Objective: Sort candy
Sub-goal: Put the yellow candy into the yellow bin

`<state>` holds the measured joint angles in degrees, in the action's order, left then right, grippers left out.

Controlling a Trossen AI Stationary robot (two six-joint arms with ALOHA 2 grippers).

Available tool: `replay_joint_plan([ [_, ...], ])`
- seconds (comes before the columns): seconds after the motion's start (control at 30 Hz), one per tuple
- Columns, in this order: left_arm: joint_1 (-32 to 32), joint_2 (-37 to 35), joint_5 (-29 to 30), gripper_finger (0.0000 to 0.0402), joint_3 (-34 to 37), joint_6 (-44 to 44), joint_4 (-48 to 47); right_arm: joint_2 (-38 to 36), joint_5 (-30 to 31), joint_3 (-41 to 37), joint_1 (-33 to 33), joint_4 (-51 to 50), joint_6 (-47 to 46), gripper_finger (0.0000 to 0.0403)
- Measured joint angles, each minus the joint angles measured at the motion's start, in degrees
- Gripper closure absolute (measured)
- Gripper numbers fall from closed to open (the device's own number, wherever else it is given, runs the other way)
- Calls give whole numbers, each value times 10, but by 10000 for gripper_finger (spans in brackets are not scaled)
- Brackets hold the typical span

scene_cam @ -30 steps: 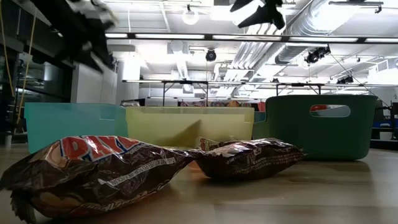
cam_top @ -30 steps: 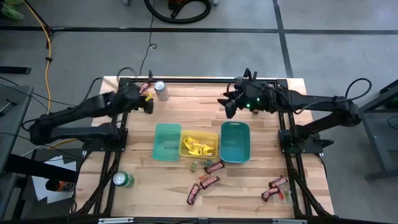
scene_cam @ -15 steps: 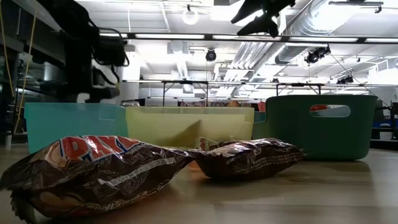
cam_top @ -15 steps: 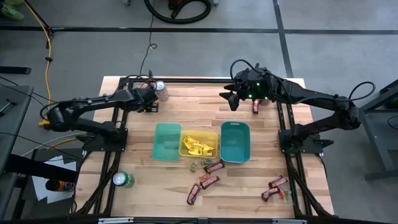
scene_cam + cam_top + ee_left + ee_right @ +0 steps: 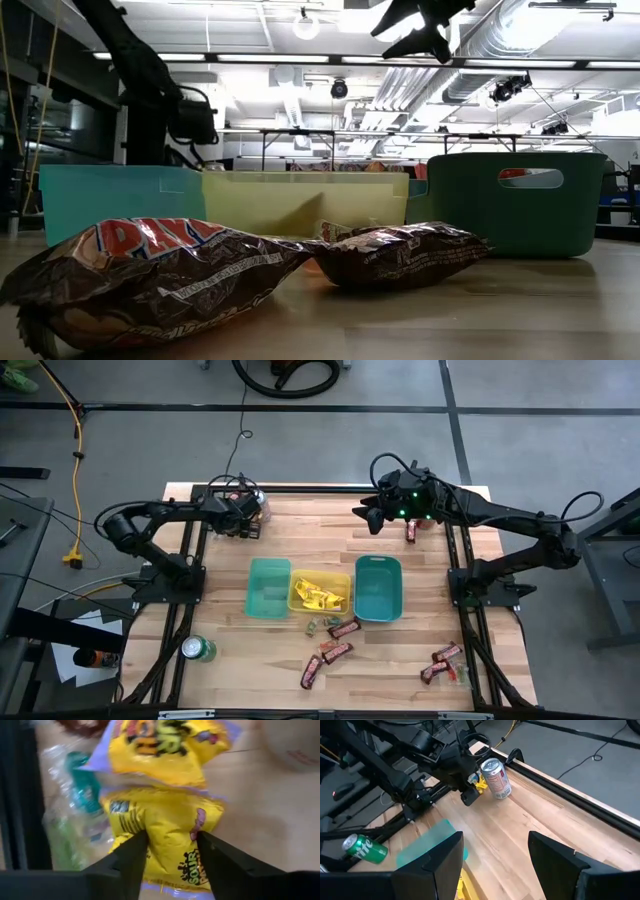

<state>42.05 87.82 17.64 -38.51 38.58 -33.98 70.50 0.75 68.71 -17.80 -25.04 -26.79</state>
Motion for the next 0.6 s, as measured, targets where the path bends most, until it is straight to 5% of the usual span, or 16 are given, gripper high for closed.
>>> replay_joint_plan([
  [0.2,-23,-61,-43,383,3,-43,-24,0,0,0,24,4,-34,186],
  [0.4,-76,-230,-54,394,4,-47,-83,0,0,0,65,54,-49,186],
  [0.6,-204,-394,-99,398,4,0,-70,0,0,0,95,102,-64,186],
])
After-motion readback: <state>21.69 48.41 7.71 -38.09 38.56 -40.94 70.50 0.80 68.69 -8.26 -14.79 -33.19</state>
